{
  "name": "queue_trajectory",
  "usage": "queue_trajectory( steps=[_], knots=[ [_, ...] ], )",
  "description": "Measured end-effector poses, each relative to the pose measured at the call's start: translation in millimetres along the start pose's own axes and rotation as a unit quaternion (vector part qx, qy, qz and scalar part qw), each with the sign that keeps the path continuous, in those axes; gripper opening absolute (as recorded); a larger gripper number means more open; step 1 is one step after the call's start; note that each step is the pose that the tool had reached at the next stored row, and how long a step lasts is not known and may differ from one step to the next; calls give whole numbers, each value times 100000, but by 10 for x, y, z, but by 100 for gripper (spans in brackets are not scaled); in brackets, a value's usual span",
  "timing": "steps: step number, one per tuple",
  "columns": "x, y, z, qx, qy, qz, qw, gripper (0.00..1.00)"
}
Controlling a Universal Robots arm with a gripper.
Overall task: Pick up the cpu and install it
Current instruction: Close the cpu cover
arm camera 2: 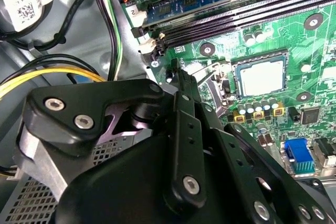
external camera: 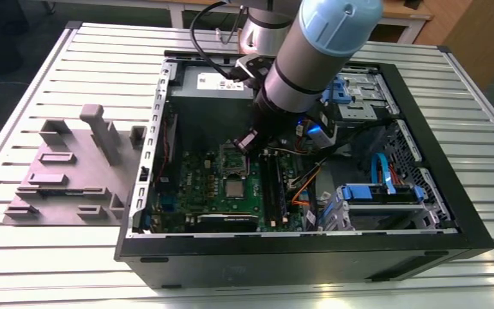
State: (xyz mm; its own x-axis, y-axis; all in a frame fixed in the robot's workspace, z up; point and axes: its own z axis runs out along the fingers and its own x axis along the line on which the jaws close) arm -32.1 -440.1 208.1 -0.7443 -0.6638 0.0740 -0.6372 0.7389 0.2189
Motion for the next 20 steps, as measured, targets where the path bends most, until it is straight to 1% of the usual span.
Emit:
queue_trajectory(
  steps=[1,4,8,11,12,20],
  knots=[
    [-3,-2,-3,-58,68,-23,100000,10],
    [-16,-13,-12,-295,401,-135,99999,10],
    [-50,-42,-24,-793,1036,-253,99991,10],
    [-70,-59,-29,-1095,1398,-331,99984,10],
    [-73,-61,-30,-1125,1437,-337,99983,10],
    [-74,-62,-22,-1132,1443,-451,99982,10]
  ],
)
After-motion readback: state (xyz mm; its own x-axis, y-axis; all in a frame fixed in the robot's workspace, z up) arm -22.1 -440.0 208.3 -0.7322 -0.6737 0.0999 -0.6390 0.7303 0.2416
